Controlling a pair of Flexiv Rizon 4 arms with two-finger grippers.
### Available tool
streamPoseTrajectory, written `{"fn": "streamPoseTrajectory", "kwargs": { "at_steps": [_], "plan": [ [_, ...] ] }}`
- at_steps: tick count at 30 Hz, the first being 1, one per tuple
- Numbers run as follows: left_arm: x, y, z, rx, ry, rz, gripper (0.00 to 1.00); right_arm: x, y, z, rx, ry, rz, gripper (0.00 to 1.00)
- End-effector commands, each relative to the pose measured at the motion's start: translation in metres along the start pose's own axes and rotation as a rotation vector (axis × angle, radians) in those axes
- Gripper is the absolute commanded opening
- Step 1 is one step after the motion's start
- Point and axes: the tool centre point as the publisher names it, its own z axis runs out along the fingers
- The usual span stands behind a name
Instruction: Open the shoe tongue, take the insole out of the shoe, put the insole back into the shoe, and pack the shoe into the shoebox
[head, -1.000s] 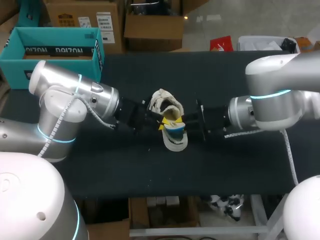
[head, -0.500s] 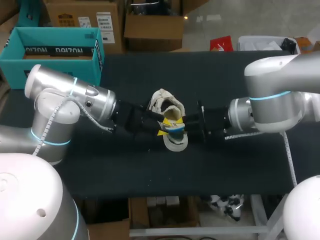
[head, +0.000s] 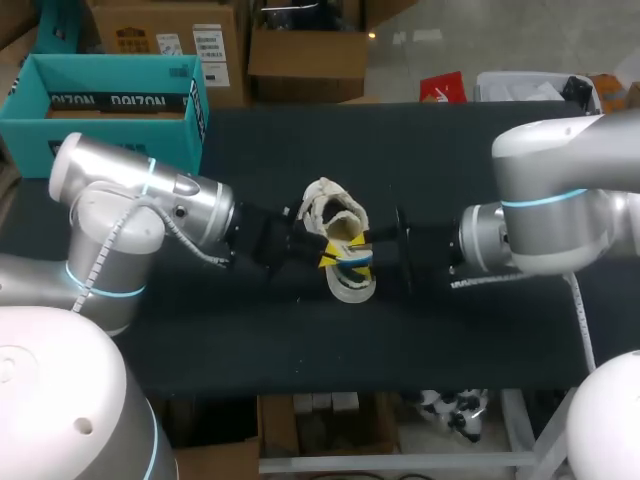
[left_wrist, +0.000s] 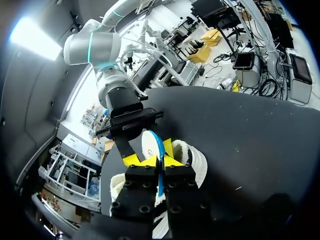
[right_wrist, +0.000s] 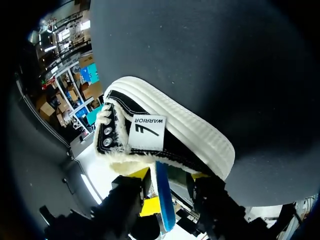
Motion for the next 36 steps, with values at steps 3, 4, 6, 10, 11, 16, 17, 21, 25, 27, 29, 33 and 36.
{"fn": "streamPoseTrajectory", "kwargs": {
  "at_steps": [3,4,6,10,11,16,17,21,25,27,29,33,36],
  "plan": [
    [0.000,0.005,0.004,-0.003,-0.005,-0.008,0.00,-0.008,-0.026,-0.017,-0.064,0.008,-0.016,0.27],
    [0.000,0.006,0.005,-0.004,-0.005,-0.010,0.00,-0.008,-0.027,-0.017,-0.065,0.009,-0.021,0.12],
    [-0.001,0.005,0.005,-0.002,-0.005,-0.011,0.00,-0.007,-0.027,-0.016,-0.067,0.008,-0.030,0.00],
    [0.000,0.004,0.008,0.000,0.002,-0.009,0.00,-0.003,-0.021,-0.009,-0.058,0.000,-0.044,0.00],
    [0.000,0.004,0.009,-0.007,0.004,-0.005,0.00,-0.002,-0.019,-0.008,-0.055,-0.001,-0.046,0.00],
    [-0.002,0.011,0.010,-0.026,0.006,-0.017,0.00,0.005,-0.007,0.000,-0.054,-0.012,-0.062,0.00],
    [-0.004,0.014,0.011,-0.032,0.006,-0.022,0.00,0.006,-0.005,0.002,-0.055,-0.014,-0.062,0.00],
    [-0.007,0.026,0.013,-0.052,0.004,-0.051,0.00,0.011,0.008,0.011,-0.053,-0.032,-0.055,0.00],
    [-0.007,0.030,0.012,-0.052,0.006,-0.071,0.00,0.012,0.011,0.015,-0.052,-0.045,-0.048,0.00],
    [-0.006,0.029,0.009,-0.052,0.007,-0.075,0.00,0.011,0.010,0.015,-0.057,-0.051,-0.045,0.00],
    [-0.006,0.028,0.007,-0.042,0.015,-0.082,0.32,0.009,0.009,0.013,-0.065,-0.050,-0.043,0.00],
    [-0.005,0.022,0.000,-0.011,0.029,-0.096,0.84,0.006,0.006,0.011,-0.100,-0.064,-0.039,0.00],
    [-0.006,0.015,-0.008,0.018,0.055,-0.125,1.00,0.003,0.003,0.010,-0.121,-0.074,-0.044,0.00]
  ]
}}
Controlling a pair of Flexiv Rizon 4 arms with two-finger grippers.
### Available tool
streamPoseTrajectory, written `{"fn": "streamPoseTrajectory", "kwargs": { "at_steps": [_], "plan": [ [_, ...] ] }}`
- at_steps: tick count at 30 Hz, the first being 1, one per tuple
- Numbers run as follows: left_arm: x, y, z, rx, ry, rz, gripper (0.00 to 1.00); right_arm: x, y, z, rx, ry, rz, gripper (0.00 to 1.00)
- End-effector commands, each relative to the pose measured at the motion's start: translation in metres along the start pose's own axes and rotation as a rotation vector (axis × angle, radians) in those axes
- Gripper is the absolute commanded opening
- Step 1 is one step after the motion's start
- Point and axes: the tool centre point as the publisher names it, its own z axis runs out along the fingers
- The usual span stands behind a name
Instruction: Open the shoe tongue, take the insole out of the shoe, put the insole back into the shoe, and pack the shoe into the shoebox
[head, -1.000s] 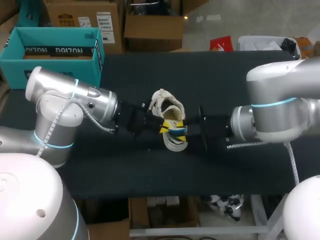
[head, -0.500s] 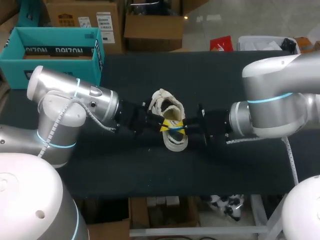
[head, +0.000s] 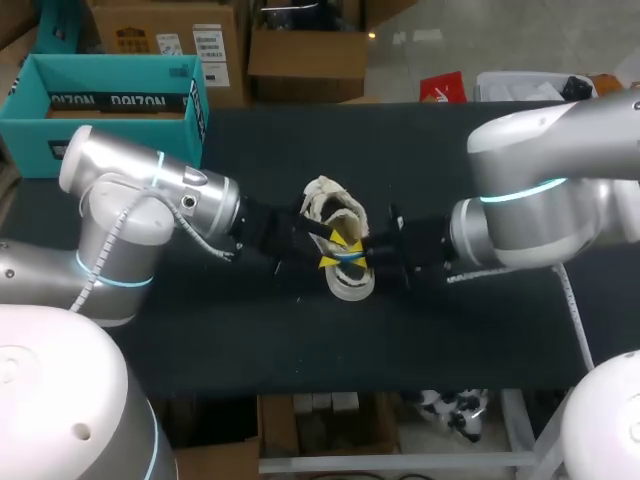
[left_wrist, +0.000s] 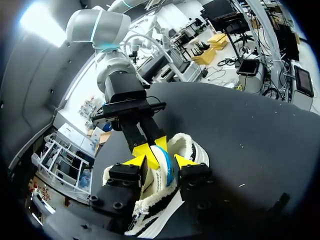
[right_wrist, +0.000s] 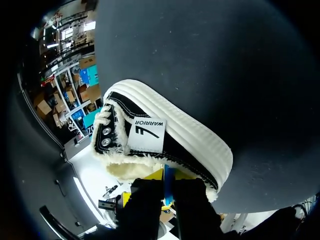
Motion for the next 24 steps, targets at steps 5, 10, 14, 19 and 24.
{"fn": "streamPoseTrajectory", "kwargs": {
  "at_steps": [5,10,14,19,24],
  "plan": [
    [-0.008,-0.011,-0.029,0.045,0.054,-0.062,1.00,-0.002,-0.011,0.000,-0.071,-0.052,-0.015,0.00],
    [-0.016,-0.015,-0.044,0.050,0.057,-0.135,1.00,-0.010,-0.010,0.002,-0.089,-0.092,-0.006,0.04],
    [-0.023,-0.018,-0.058,0.029,0.034,-0.197,1.00,-0.015,-0.010,0.006,-0.102,-0.117,-0.005,0.30],
    [-0.029,-0.020,-0.073,0.018,0.020,-0.264,1.00,-0.021,-0.009,0.004,-0.101,-0.120,0.004,0.41],
    [-0.034,-0.021,-0.089,0.007,0.019,-0.326,1.00,-0.014,-0.021,-0.009,-0.136,-0.117,-0.019,0.39]
  ]
}}
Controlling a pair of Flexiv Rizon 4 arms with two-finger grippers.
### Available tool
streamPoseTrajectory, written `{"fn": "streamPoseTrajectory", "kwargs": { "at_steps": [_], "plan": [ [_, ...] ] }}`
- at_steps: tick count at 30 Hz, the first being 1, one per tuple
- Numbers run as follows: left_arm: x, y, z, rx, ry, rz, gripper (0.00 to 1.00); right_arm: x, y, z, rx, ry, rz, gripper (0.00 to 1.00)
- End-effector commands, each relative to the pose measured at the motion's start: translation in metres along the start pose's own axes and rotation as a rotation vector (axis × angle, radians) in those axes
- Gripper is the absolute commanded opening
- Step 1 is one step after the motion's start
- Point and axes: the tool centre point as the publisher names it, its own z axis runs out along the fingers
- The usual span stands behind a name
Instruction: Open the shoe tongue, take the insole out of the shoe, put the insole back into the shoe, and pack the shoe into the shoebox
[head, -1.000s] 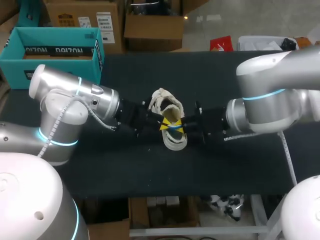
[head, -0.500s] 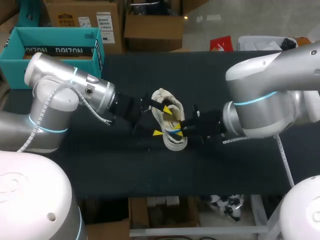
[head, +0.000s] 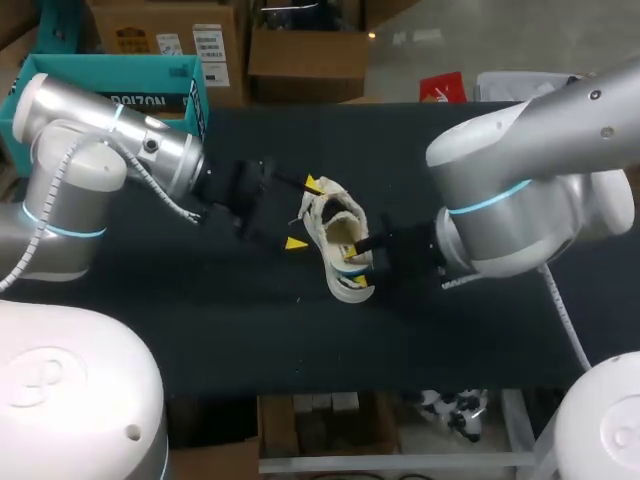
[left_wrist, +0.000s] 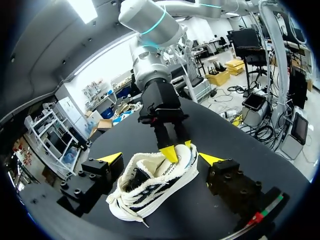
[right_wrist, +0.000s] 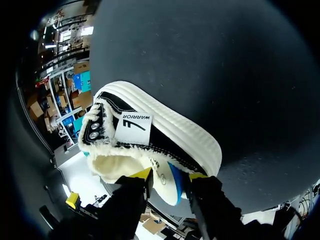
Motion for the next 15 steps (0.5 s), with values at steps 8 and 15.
{"fn": "streamPoseTrajectory", "kwargs": {
  "at_steps": [8,15],
  "plan": [
    [0.003,-0.005,-0.027,-0.045,-0.009,-0.081,1.00,0.012,-0.035,-0.035,-0.077,-0.022,-0.041,0.00],
    [0.006,-0.003,-0.038,-0.058,-0.019,-0.105,1.00,0.008,-0.035,-0.036,-0.078,-0.039,-0.025,0.00]
  ]
}}
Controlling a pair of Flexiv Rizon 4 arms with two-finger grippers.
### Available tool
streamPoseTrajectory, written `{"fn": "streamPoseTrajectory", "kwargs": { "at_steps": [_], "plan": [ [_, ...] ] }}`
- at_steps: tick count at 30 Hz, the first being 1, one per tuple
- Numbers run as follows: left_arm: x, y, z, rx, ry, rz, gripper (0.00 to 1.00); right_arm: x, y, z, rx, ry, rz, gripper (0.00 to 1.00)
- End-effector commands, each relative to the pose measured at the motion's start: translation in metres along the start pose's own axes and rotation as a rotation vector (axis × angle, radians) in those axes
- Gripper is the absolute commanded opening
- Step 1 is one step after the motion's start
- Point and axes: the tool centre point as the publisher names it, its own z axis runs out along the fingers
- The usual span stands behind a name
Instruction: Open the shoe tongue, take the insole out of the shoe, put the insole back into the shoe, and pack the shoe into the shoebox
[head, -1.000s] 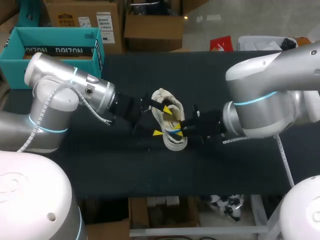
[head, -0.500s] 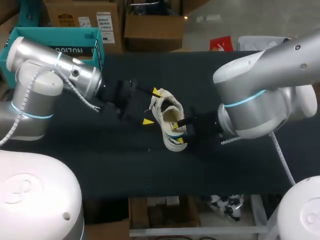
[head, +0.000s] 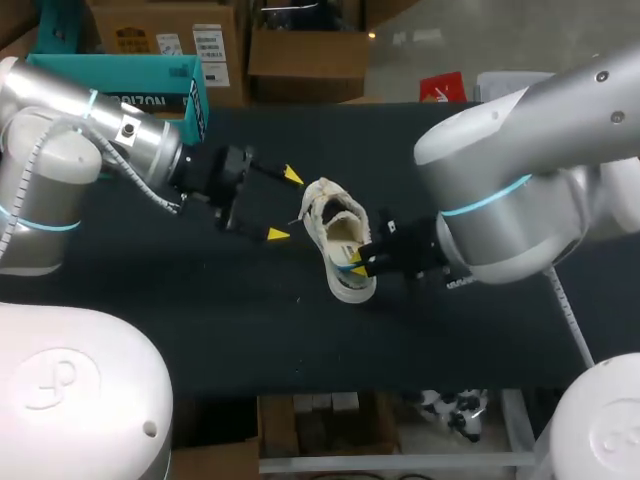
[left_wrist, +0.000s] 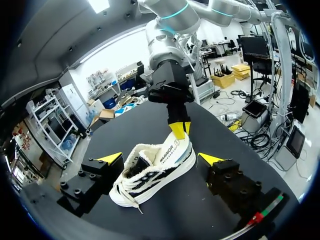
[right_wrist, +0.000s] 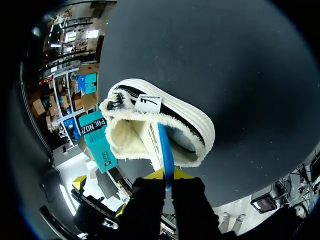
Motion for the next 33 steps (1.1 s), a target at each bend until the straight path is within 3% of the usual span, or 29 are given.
{"fn": "streamPoseTrajectory", "kwargs": {
  "at_steps": [1,12,20,22,24,33],
  "plan": [
    [0.005,-0.001,-0.006,-0.011,-0.011,-0.007,1.00,0.003,-0.002,-0.003,-0.003,-0.032,-0.002,0.00],
    [0.009,0.001,-0.014,-0.014,-0.009,-0.021,1.00,0.003,0.032,0.030,0.051,-0.040,0.029,0.00],
    [0.012,-0.002,-0.028,-0.006,0.015,-0.077,1.00,-0.004,0.033,0.036,0.046,-0.056,0.048,0.00],
    [0.013,-0.003,-0.030,-0.001,0.019,-0.082,1.00,-0.007,0.029,0.033,0.038,-0.053,0.051,0.24],
    [0.013,-0.003,-0.031,-0.003,0.016,-0.084,1.00,-0.011,0.025,0.031,0.030,-0.051,0.055,0.36],
    [0.012,-0.005,-0.029,-0.019,0.007,-0.112,1.00,-0.013,0.007,0.012,-0.007,-0.043,0.042,0.36]
  ]
}}
